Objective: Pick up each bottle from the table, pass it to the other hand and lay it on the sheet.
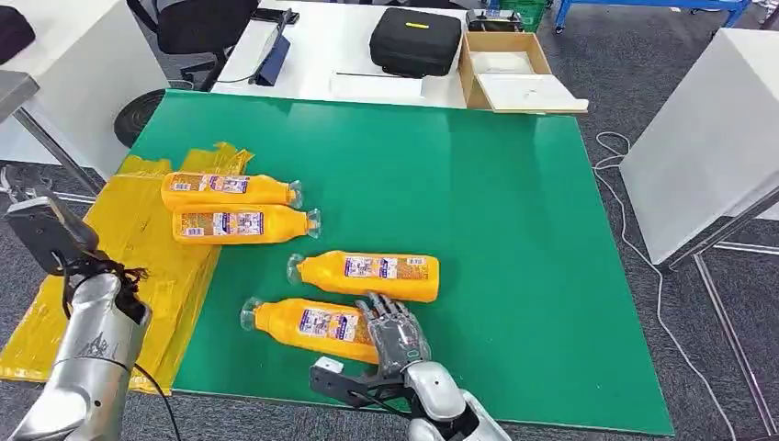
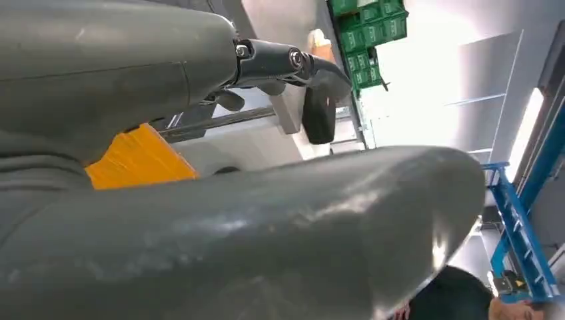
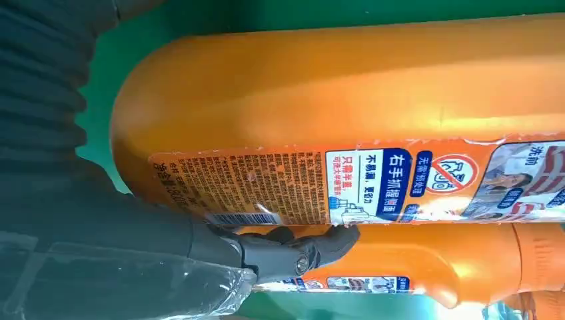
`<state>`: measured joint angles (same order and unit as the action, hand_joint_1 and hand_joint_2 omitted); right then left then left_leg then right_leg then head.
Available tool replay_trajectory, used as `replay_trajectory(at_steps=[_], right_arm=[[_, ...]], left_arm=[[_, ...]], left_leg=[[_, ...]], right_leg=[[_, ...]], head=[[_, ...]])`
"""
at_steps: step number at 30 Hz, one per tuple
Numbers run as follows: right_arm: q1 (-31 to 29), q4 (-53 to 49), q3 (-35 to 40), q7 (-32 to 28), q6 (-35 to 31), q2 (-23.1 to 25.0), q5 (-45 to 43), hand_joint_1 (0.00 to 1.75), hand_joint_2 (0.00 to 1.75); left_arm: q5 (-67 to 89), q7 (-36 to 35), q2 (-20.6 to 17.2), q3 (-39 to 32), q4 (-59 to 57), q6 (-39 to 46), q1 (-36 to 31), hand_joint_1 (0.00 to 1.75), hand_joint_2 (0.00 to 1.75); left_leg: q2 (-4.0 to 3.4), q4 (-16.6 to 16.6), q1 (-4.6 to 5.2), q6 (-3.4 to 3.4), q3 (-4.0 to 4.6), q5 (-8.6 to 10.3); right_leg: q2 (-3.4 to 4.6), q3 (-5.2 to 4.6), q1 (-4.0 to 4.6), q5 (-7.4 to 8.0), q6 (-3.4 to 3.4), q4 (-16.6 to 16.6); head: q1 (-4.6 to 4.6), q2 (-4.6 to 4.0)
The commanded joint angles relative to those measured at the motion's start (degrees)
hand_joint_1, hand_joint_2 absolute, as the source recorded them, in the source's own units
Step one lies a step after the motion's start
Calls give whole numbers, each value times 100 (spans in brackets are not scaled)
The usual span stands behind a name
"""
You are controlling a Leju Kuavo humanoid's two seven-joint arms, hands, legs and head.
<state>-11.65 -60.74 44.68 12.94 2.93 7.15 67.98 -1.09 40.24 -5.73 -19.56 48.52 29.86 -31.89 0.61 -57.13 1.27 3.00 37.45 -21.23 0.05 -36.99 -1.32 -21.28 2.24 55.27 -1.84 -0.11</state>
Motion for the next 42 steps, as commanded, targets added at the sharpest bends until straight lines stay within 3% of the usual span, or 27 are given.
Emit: replay_trajectory(at_steps=[1,6,7,8,10,19,27,37,40,42], right_arm=[[-141,350,158,-6,70,28,-55,2,175],[-141,350,158,-6,70,28,-55,2,175],[-125,340,134,-2,72,26,-58,166,175],[-113,344,118,2,74,25,-61,175,175],[-75,343,57,0,74,40,-59,175,175],[10,258,-88,70,83,53,105,175,175],[-317,345,-223,-25,405,198,-11,175,175],[-798,-1314,-919,160,1157,220,-908,175,175],[-838,-1594,-1027,165,1087,213,-980,175,175],[-915,-1648,-1148,117,830,271,-1086,175,175]], left_arm=[[-69,-24,67,-252,143,-21,120,0,0],[-69,-24,67,-252,143,-21,120,0,0],[-81,-24,77,-265,192,-23,154,0,0],[-92,-24,79,-280,223,-20,174,0,0],[-119,-24,87,-321,321,-29,247,0,0],[-231,-24,116,-499,724,-105,587,0,0],[-211,-24,158,-518,851,-152,731,0,0],[-161,-24,258,-521,875,-467,852,0,0],[-241,-142,280,-416,825,-768,875,0,0],[-454,-448,362,-171,804,-1418,930,0,0]], left_leg=[[-9,1,-9,-24,-32,-14],[-2,1,-9,-22,-26,-11],[1,-2,-11,-29,-36,-16],[-1,-3,-15,-33,-43,-20],[-4,2,-7,-17,-19,-8],[-8,-2,-15,-37,-55,-27],[-4,-1,-10,-27,-35,-15],[-5,-4,-3,-17,0,-3],[-2,-14,-9,-28,-21,-17],[2,-10,-12,-32,-31,-18]], right_leg=[[5,32,8,-10,-15,-5],[-4,25,9,-9,-13,-5],[-7,38,11,-16,-17,-3],[-5,45,14,-18,-20,-4],[1,19,6,-6,-11,-5],[0,55,14,-23,-23,-4],[-3,33,9,-15,-18,-3],[0,-3,2,-1,-11,4],[-5,20,8,-14,-18,10],[-10,33,10,-16,-20,4]], head=[[0,0],[-2,0],[0,0],[0,0],[0,0],[2,0],[0,0],[-2,0],[-2,0],[0,0]])
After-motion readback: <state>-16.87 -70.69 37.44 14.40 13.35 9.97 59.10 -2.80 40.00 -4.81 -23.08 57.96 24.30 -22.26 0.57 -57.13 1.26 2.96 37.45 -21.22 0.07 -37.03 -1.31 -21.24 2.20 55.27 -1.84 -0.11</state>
